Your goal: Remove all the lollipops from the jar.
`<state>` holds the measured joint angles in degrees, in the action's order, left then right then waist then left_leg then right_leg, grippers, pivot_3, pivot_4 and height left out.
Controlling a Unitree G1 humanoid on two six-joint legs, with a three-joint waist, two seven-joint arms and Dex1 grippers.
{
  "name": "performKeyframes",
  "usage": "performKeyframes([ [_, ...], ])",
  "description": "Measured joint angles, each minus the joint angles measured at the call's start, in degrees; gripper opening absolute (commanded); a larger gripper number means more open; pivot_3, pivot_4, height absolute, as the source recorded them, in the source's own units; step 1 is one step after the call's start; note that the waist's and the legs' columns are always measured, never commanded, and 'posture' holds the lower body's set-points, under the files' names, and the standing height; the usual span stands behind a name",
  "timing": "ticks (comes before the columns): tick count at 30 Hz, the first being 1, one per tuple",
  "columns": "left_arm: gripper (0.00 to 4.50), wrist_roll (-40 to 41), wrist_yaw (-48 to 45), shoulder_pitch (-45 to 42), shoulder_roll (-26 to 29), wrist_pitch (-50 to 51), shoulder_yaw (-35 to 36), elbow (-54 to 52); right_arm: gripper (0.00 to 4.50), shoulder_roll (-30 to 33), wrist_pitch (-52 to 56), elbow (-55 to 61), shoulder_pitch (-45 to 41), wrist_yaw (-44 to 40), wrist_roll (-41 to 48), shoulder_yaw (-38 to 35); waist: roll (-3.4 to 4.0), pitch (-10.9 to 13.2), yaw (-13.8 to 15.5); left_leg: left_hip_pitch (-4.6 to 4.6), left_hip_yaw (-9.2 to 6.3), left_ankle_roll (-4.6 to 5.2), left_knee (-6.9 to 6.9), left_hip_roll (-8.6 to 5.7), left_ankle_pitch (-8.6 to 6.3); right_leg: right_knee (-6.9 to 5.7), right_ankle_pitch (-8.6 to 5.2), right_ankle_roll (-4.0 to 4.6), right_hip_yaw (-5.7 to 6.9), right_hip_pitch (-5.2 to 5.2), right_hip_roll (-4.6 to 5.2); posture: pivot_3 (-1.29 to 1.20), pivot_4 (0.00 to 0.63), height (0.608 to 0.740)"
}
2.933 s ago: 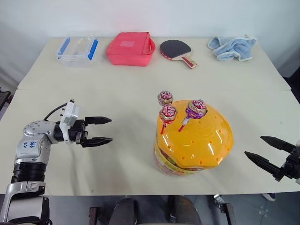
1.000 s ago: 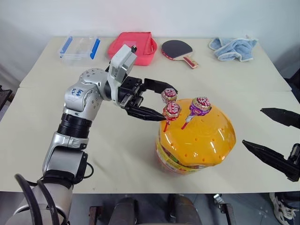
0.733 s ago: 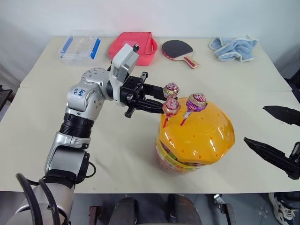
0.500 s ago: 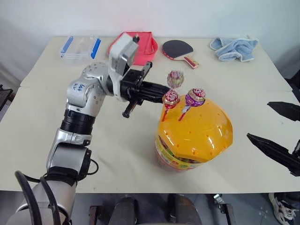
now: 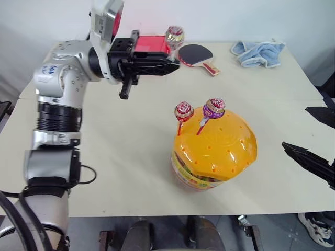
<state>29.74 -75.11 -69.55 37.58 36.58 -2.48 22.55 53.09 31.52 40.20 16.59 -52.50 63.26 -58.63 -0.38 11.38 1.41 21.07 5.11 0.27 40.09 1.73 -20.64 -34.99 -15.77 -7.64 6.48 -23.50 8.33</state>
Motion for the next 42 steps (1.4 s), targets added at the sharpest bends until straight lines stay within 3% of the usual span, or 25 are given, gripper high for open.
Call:
performKeyframes([
  [9,0.01,-10.7,10.7,9.8,12.3,22.8,-9.9,-8.8,4.5,1.0,0.2,-0.8,-0.5,-3.1,-1.3,3.1,-0.14,0.0,0.1,0.03,0.0,0.04,0.01,0.0,-0.02,0.0,0.01,-0.02,-0.04,-0.02,0.0,0.0,0.15,0.74],
  [14,0.01,-14.7,17.2,14.5,16.0,35.9,-16.1,-12.6,4.5,1.0,0.0,-1.7,-2.3,-3.1,-2.5,5.8,-0.17,0.0,0.1,0.01,0.02,0.04,0.01,0.0,-0.02,-0.04,0.01,-0.02,-0.07,-0.03,0.0,0.0,0.15,0.74],
  [20,0.01,-16.6,20.9,16.6,19.4,43.2,-20.4,-12.5,4.5,1.0,-0.1,-3.3,-4.0,-3.7,-3.7,7.6,-0.29,0.0,0.2,0.08,0.04,0.03,0.02,0.0,-0.02,-0.04,0.01,-0.01,-0.07,-0.11,0.0,0.0,0.15,0.74],
  [24,0.9,-16.7,22.1,15.8,19.1,44.5,-20.5,-9.8,4.5,1.0,-0.3,-5.0,-6.4,-4.2,-5.0,10.5,-0.32,0.0,0.2,0.04,0.04,0.03,0.03,0.0,-0.02,-0.08,0.01,-0.01,-0.08,-0.09,0.0,0.0,0.15,0.74],
  [28,2.15,-16.1,21.6,14.0,19.3,45.4,-20.6,-9.0,4.5,1.1,-0.3,-5.5,-8.0,-4.6,-5.6,11.4,-0.33,0.0,0.1,0.07,0.06,0.03,0.02,0.0,-0.02,-0.07,0.01,-0.01,-0.09,-0.12,0.0,0.0,0.15,0.74],
  [35,4.28,-14.6,12.8,6.7,26.1,39.5,-21.8,-10.5,4.5,2.1,-0.4,-8.1,-9.5,-7.1,-7.7,11.4,-0.38,0.0,0.1,0.1,0.12,0.03,0.02,0.0,-0.02,-0.06,0.01,-0.01,-0.1,-0.18,0.0,0.0,0.15,0.74],
  [39,4.45,-13.6,8.1,3.1,25.7,32.4,-18.6,-9.8,4.5,2.8,-0.5,-9.4,-10.7,-8.2,-8.7,11.4,-0.39,0.0,0.3,0.11,0.13,0.03,0.06,-0.01,-0.02,-0.08,0.01,-0.01,-0.12,-0.17,0.0,0.0,0.15,0.74],
  [42,4.45,-10.6,5.6,2.5,21.8,26.2,-12.7,-9.6,4.5,2.9,-0.4,-9.5,-11.7,-8.2,-8.7,11.4,-0.39,0.0,0.3,0.12,0.13,0.03,0.08,-0.01,-0.02,-0.07,0.01,-0.02,-0.12,-0.17,0.01,0.0,0.15,0.74],
])
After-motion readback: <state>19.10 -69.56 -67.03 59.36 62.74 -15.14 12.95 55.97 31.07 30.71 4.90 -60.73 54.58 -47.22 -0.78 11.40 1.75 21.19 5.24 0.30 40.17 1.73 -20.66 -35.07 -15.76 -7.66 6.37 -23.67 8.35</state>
